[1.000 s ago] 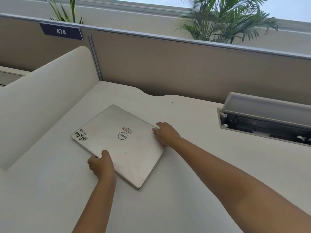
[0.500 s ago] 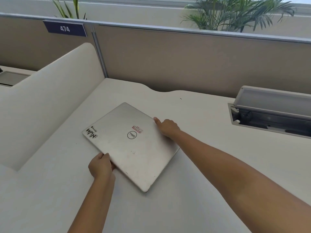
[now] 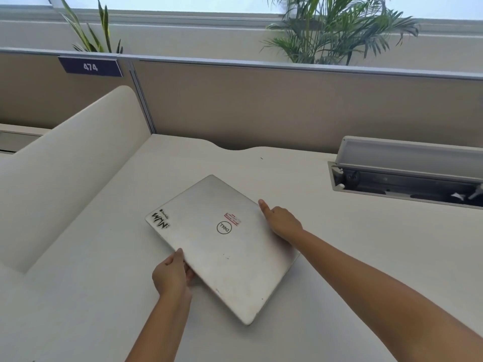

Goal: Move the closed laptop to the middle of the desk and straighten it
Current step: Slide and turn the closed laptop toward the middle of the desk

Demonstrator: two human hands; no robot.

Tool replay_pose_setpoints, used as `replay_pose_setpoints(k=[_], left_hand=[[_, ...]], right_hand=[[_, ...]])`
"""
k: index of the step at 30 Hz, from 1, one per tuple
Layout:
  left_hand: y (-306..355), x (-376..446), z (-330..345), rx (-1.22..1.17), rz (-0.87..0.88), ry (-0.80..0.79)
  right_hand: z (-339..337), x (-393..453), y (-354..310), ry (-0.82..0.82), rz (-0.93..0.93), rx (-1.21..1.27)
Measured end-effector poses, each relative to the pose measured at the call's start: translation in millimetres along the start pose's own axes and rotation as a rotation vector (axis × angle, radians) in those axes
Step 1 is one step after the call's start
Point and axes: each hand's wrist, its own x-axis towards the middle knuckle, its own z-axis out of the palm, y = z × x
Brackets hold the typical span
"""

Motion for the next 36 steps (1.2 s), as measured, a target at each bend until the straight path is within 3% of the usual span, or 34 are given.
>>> replay_pose_setpoints(k=[18,36], left_hand=[[-85.0,-99.2,-0.9,0.203,-0.063,-0.181],[-109.7,-136.1,-29.2,0.477,0.010,-0.229]], right_hand=[[-43.3,-94.2,117.0,0.099,0.084,-0.060],[-45.5,-133.7,142.7,0.122,0.105,-0.129]])
